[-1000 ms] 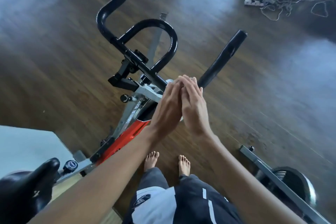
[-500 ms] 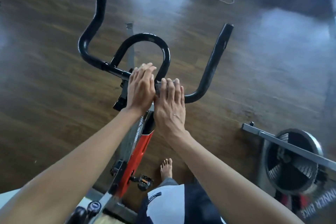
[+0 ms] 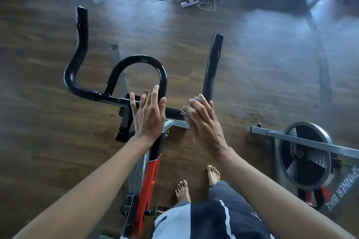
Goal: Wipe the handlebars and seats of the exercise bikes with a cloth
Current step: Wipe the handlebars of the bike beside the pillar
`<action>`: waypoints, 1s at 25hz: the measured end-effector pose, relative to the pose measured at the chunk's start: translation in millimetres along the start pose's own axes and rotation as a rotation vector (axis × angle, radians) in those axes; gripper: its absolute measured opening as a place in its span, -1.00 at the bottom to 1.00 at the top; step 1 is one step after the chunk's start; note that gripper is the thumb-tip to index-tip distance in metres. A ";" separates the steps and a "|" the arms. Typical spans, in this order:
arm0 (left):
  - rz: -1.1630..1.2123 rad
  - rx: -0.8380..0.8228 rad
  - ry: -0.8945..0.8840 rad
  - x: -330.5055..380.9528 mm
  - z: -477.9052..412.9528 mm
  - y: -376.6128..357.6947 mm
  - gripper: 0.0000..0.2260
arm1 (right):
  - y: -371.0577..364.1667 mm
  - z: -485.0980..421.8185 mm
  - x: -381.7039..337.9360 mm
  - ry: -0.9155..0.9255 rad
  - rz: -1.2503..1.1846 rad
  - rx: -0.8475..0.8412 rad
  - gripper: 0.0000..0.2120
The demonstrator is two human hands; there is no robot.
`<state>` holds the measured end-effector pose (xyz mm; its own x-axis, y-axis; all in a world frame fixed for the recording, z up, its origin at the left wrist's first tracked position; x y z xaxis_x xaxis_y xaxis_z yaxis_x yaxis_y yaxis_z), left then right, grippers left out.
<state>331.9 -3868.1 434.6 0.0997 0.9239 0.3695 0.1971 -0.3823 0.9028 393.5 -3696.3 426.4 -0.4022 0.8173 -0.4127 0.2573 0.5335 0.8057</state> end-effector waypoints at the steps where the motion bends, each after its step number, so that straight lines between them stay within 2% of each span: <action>1: 0.007 -0.008 -0.004 -1.5 -1.0 0.0 -0.52 | 0.0 1.0 3.6 0.010 -0.047 0.017 -0.72; 6: 0.129 0.004 0.000 4.9 -3.0 8.6 -0.56 | 18.2 -3.3 11.1 -0.169 -0.316 0.168 -0.72; 11: 0.369 0.060 -0.281 82.5 -20.9 28.5 -0.65 | 64.7 -6.4 35.3 -0.469 -0.549 0.320 -0.73; 14: 0.379 0.042 -0.440 152.0 -46.4 30.4 -0.71 | 106.5 -7.6 71.9 -0.603 -0.580 0.391 -0.72; 17: 0.373 -0.047 -0.574 226.4 -67.8 19.5 -0.76 | 146.1 -1.6 123.3 -0.712 -0.577 0.476 -0.73; 21: 0.315 -0.198 -0.593 307.1 -98.7 -17.0 -0.80 | 196.8 -0.6 189.5 -0.763 -0.553 0.538 -0.73; 25: 0.282 -0.241 -0.613 367.0 -141.0 -46.5 -0.81 | 237.2 -13.6 256.3 -0.794 -0.563 0.561 -0.73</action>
<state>221.8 -3508.9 559.3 0.6594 0.5875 0.4692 -0.1304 -0.5252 0.8409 339.6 -3363.2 517.5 0.0365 0.2287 -0.9728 0.6552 0.7296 0.1961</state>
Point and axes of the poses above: each hand's wrist, its own z-axis away from the middle knuckle, its own y-axis out of the back of the hand, x = y × z, the point moved 5 cm from there along -z, towards the middle knuckle, and after that the axes turned 4 degrees about y, right-handed, at the moved point
